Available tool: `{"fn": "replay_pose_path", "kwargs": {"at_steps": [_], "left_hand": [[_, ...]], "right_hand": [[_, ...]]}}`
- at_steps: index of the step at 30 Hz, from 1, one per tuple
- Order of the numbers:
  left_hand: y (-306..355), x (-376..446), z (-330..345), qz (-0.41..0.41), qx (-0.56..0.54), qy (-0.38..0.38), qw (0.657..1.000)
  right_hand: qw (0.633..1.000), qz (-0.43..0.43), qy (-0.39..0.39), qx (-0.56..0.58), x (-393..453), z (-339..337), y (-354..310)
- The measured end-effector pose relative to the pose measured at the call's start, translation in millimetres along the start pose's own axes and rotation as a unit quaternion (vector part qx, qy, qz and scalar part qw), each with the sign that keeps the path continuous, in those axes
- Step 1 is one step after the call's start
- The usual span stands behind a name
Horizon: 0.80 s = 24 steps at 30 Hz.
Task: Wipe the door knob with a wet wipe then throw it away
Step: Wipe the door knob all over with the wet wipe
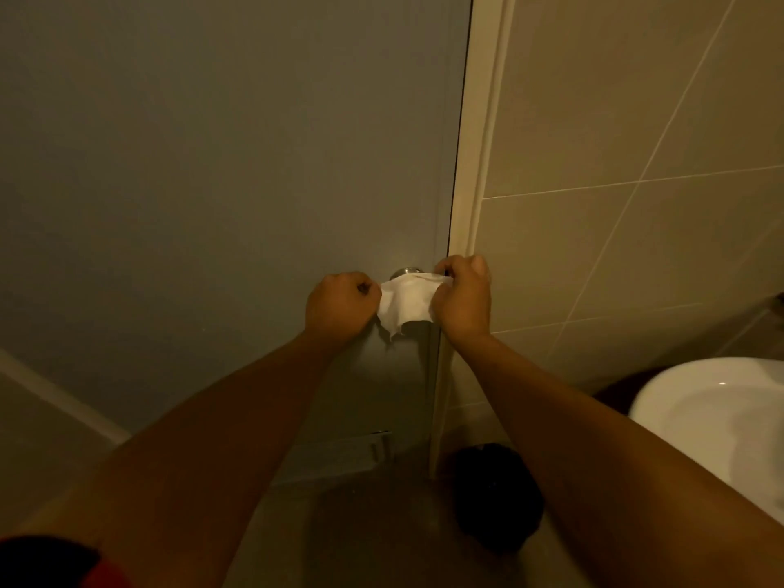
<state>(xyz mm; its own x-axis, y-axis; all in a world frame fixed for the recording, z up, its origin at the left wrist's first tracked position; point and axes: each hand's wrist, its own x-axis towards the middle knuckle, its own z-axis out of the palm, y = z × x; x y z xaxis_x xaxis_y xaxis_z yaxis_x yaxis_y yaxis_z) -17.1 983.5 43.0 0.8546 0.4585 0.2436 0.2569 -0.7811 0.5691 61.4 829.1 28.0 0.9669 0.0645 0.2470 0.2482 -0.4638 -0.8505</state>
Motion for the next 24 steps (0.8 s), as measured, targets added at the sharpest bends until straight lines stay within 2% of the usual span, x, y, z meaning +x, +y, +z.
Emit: {"fn": "replay_pose_path", "kwargs": {"at_steps": [5,8,11,13,17,21,24], "left_hand": [[6.2,2.5,-20.1,0.044,0.039,0.034,0.998],[12.3,8.7,-33.9,0.13,0.102,0.067,0.984],[13.8,23.2,-49.3,0.286,0.214,0.129,0.925],[13.9,34.0,-58.3,0.344,0.263,0.166,0.886],[19.8,54.0,-71.5,0.417,0.346,0.175,0.822],[21.0,71.7,-82.0,0.458,0.412,0.134,0.776],[12.5,84.0,-77.1,0.497,0.428,0.144,0.741]], "right_hand": [[0.995,-0.059,-0.079,-0.02,-5.0,-4.1,-0.4],[0.983,-0.113,-0.128,-0.066,-12.3,-0.6,0.5],[0.976,-0.129,-0.137,-0.107,-21.5,6.6,1.3],[0.98,-0.101,-0.137,-0.106,-26.4,12.7,2.5],[0.989,-0.054,-0.118,-0.067,-31.5,25.4,3.3],[0.994,-0.061,-0.084,-0.026,-33.0,43.3,9.7],[0.996,-0.078,-0.037,-0.017,-33.4,61.1,20.4]]}}
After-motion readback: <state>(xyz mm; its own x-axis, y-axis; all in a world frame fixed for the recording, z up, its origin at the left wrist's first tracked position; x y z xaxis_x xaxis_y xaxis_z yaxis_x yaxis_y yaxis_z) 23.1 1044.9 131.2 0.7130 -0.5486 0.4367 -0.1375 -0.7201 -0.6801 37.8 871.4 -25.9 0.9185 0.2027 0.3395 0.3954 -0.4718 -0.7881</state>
